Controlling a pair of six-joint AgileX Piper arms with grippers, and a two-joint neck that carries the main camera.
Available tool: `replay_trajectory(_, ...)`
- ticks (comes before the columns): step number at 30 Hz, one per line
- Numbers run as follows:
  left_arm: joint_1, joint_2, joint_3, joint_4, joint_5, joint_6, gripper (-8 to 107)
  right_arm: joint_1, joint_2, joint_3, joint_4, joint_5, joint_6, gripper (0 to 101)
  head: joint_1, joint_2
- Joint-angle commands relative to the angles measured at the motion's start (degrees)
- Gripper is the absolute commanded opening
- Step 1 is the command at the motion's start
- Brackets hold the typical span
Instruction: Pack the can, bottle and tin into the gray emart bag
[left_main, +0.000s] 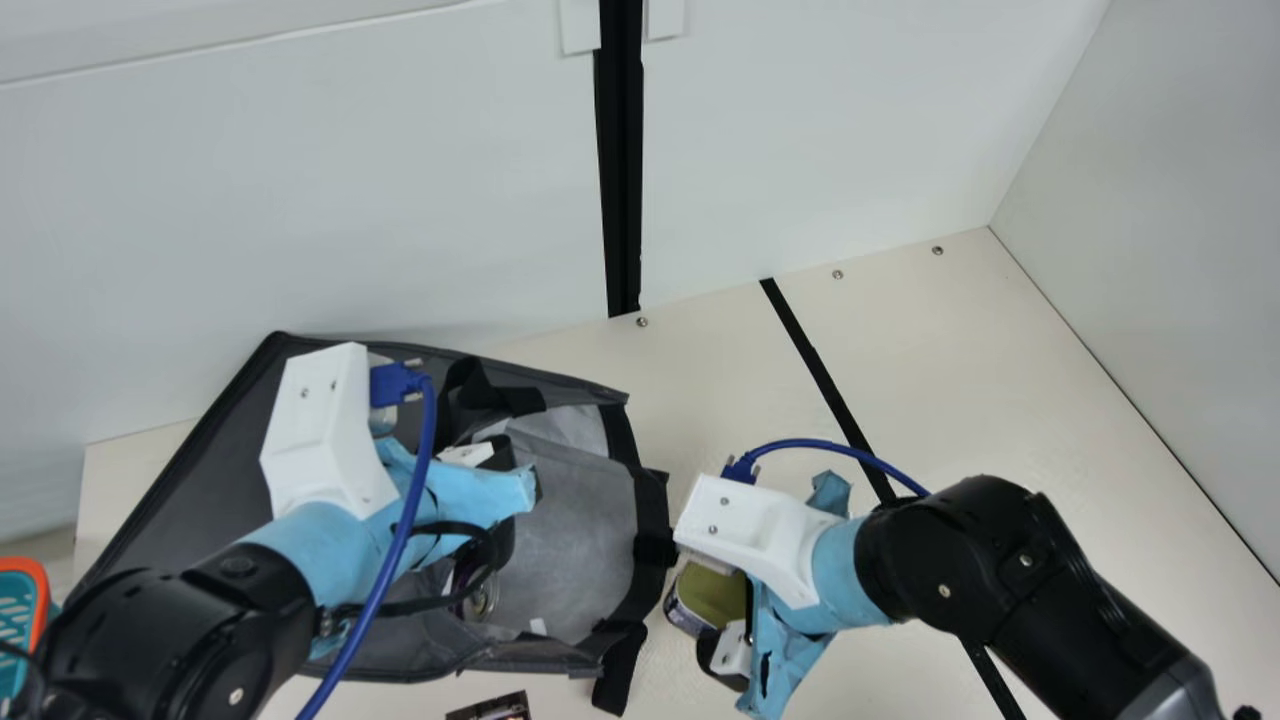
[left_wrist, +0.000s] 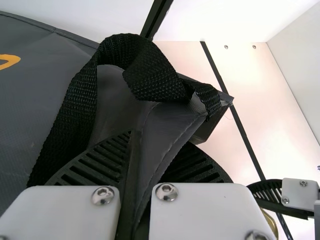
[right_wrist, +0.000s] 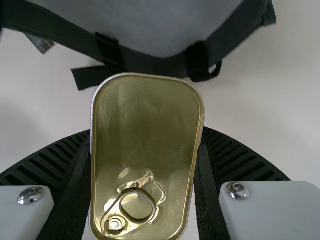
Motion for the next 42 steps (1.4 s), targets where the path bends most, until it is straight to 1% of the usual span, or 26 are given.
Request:
replay_trajectory(1, 0.0, 0.0, 0.0, 0.0, 0.0, 0.0, 10, 0.16, -0.07, 0.2, 1.92, -1.28, -1.29, 0, -1.3, -0.05)
replay_trajectory(10, 0.0, 0.0, 0.0, 0.0, 0.0, 0.0, 10, 0.25, 0.15, 1.44, 8.86, -6.25, -6.19, 0, -1.3, -0.05)
replay_trajectory(19, 0.0, 0.0, 0.0, 0.0, 0.0, 0.0, 10, 0.72, 1.3, 1.71, 15.4, -10.24, -10.85, 0, -1.3, -0.05)
replay_trajectory(27, 0.0, 0.0, 0.0, 0.0, 0.0, 0.0, 10, 1.36, 3.35, 1.17, 19.77, -12.49, -14.51, 0, -1.3, -0.05)
replay_trajectory(42, 0.0, 0.0, 0.0, 0.0, 0.0, 0.0, 10, 1.77, 9.21, -0.9, 27.48, -15.33, -22.02, 0, -1.3, -0.05)
